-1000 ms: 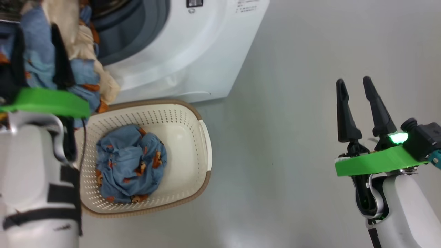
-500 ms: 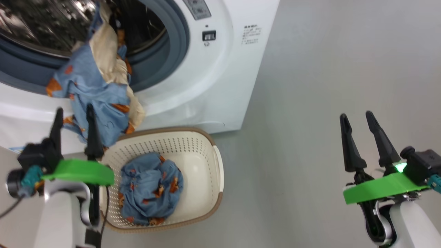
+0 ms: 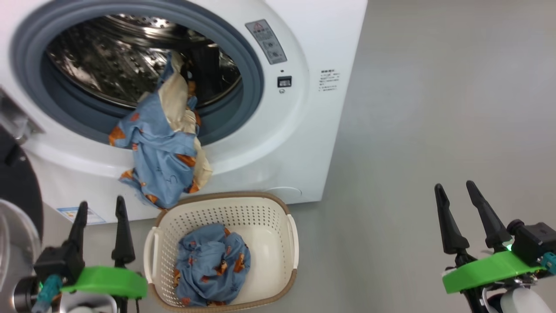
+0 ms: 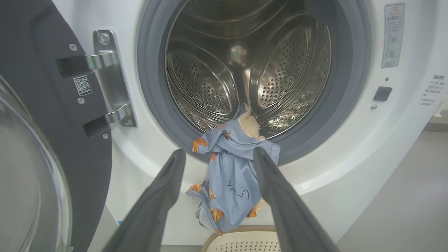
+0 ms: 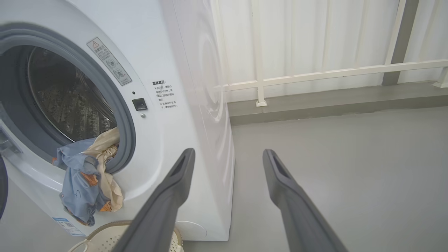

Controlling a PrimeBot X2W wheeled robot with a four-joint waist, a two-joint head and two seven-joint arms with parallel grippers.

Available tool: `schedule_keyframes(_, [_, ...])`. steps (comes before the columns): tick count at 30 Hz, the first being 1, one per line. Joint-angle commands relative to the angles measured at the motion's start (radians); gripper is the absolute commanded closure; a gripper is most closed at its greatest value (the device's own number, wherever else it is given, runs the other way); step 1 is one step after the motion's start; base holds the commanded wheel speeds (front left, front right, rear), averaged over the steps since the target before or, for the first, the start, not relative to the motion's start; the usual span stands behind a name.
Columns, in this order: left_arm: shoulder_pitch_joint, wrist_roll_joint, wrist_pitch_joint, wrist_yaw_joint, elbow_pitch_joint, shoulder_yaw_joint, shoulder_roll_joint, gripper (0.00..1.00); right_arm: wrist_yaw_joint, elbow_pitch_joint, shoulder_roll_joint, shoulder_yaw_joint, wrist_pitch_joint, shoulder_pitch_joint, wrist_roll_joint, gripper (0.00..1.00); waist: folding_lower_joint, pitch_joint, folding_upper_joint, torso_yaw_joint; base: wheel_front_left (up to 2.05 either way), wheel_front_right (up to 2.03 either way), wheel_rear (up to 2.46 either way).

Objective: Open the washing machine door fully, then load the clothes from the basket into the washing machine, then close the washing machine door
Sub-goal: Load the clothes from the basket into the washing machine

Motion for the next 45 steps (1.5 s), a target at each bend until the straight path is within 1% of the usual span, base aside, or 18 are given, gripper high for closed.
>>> schedule_keyframes(1, [0.026, 0.007, -0.005, -0.003, -0.046, 0.028, 0.014, 0.00, 0.004, -0.024, -0.023, 0.015, -0.008, 0.014, 0.003, 0.00, 0.0000, -0.029, 0.0000, 0.025, 0.00, 0.00, 0.00])
schedule_keyframes(12, [0.156, -0.009, -0.005, -0.003, -0.139, 0.039, 0.010, 0.00, 0.004, -0.028, -0.025, 0.000, -0.008, 0.062, 0.001, 0.00, 0.0000, -0.051, 0.0000, 0.042, 0.00, 0.00, 0.00])
schedule_keyframes(20, [0.181, -0.012, -0.005, -0.003, -0.160, 0.051, 0.010, 0.00, 0.004, -0.028, -0.024, -0.005, -0.008, 0.063, 0.000, 0.00, 0.0000, -0.050, 0.0000, 0.041, 0.00, 0.00, 0.00])
schedule_keyframes(28, [0.171, -0.009, -0.005, -0.003, -0.157, 0.044, 0.009, 0.00, 0.004, -0.029, -0.020, -0.011, -0.008, 0.051, 0.000, 0.00, 0.0000, -0.036, 0.0000, 0.037, 0.00, 0.00, 0.00])
schedule_keyframes(36, [0.131, -0.039, -0.005, -0.003, -0.080, -0.003, 0.009, 0.00, 0.004, -0.039, -0.009, -0.014, -0.008, 0.022, 0.000, 0.00, 0.0000, 0.020, 0.0000, 0.025, 0.00, 0.00, 0.00])
schedule_keyframes(45, [0.000, -0.031, -0.005, -0.003, 0.030, -0.040, 0.009, 0.00, 0.004, -0.053, 0.008, -0.019, -0.008, -0.039, -0.002, 0.00, 0.0000, 0.147, 0.0000, 0.006, 0.00, 0.00, 0.00])
